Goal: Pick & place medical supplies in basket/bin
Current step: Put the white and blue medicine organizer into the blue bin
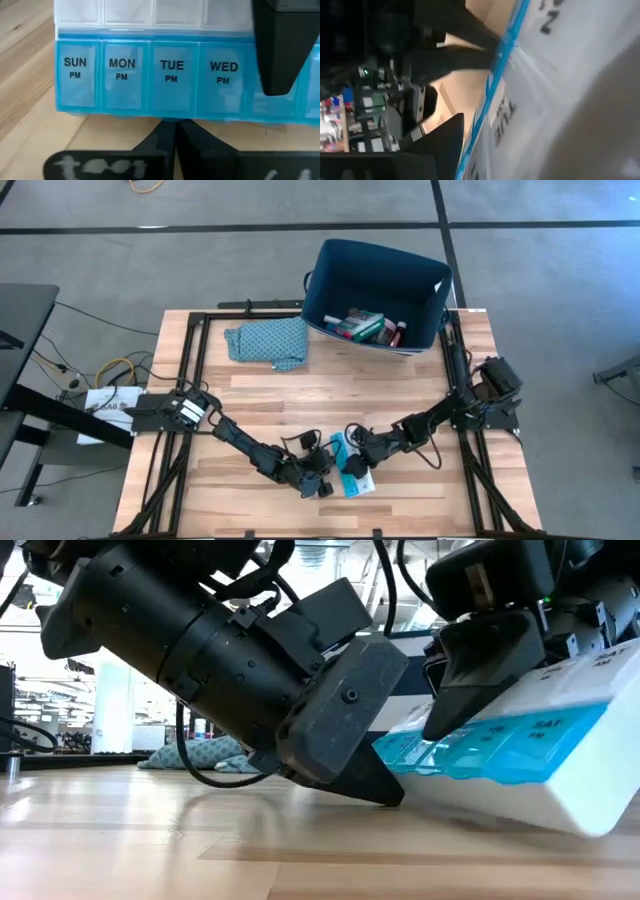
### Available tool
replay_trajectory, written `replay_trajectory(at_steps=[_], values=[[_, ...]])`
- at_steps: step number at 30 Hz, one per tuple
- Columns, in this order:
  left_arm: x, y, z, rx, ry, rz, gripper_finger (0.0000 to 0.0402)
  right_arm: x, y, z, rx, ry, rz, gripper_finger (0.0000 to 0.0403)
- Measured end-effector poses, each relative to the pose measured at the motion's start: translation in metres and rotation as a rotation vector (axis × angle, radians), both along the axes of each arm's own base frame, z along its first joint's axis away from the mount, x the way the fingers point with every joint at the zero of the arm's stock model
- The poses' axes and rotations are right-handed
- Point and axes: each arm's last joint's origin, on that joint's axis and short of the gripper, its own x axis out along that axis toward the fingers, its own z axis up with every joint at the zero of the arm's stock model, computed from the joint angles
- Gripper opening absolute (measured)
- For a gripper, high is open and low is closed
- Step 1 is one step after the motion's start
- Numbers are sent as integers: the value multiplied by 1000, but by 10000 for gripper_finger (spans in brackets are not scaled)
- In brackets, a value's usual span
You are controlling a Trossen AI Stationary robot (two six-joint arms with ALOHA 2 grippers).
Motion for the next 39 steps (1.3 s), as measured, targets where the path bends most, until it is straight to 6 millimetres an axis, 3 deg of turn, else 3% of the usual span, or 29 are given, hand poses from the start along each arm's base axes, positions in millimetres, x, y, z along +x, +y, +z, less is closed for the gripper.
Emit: replay_trajectory(at_steps=[6,8,14,19,23,28,32,35,39], values=[[-8,3,21,-17,50,42,0,-4,0,11,-89,-54,50,153],[-13,4,36,-10,56,43,0,-4,0,17,-110,-87,69,134],[-34,16,90,26,110,59,0,-7,3,41,-204,-233,102,132],[-62,33,144,50,113,98,0,-9,0,88,-420,-461,52,134],[-86,47,193,47,16,110,0,-16,-14,147,-612,-665,-28,134],[-115,63,242,77,-98,80,0,-40,-52,228,-892,-824,-187,140],[-140,78,274,151,-185,103,0,-63,-94,269,-1196,-662,-415,139],[-158,89,292,216,-234,161,0,-73,-128,277,-1373,-429,-555,139],[-176,102,309,291,-273,260,0,-76,-174,266,-1456,-189,-635,139]])
